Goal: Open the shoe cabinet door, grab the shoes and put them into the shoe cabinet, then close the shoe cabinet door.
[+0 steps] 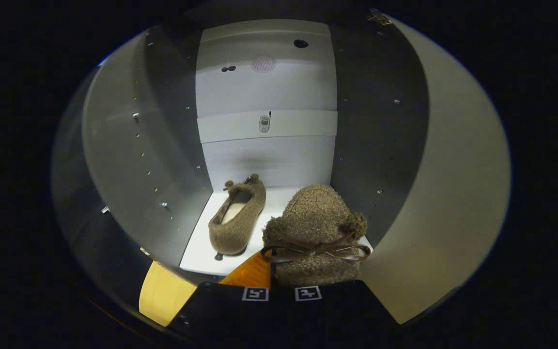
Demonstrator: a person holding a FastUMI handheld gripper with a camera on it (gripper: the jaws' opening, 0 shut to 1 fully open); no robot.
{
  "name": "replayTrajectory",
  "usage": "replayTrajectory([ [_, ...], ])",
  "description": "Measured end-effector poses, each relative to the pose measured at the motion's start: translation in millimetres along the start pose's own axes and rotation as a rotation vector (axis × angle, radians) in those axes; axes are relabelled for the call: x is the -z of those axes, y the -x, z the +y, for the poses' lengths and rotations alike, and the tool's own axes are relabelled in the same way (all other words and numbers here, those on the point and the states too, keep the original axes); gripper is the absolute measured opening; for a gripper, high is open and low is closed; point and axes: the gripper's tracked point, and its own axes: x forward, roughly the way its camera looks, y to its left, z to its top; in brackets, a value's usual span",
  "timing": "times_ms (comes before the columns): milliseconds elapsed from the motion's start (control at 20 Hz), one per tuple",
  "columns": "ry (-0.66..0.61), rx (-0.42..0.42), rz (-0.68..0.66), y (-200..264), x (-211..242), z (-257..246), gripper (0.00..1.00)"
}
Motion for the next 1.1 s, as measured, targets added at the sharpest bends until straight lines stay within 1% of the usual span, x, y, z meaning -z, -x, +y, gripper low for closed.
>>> replayTrajectory([
  [200, 0.015, -0.011, 0.035, -43.5, -18.7, 3.0, 0.05],
  [350, 0.059, 0.012, 0.056, -74.1, -31.0, -1.2, 0.05],
  [500, 0.040, 0.009, 0.078, -106.4, -41.1, 1.3, 0.05],
  [650, 0.031, 0.012, 0.135, -140.0, -34.1, 1.5, 0.05],
  [800, 0.035, 0.017, 0.213, -170.4, -11.9, 1.3, 0.05],
  [950, 0.032, 0.002, 0.274, -186.6, -1.8, 1.1, 0.05],
  [1000, 0.042, 0.008, 0.246, -187.0, -11.6, -0.2, 0.05],
  [1100, 0.035, 0.004, 0.246, -196.4, -10.0, 0.9, 0.05],
])
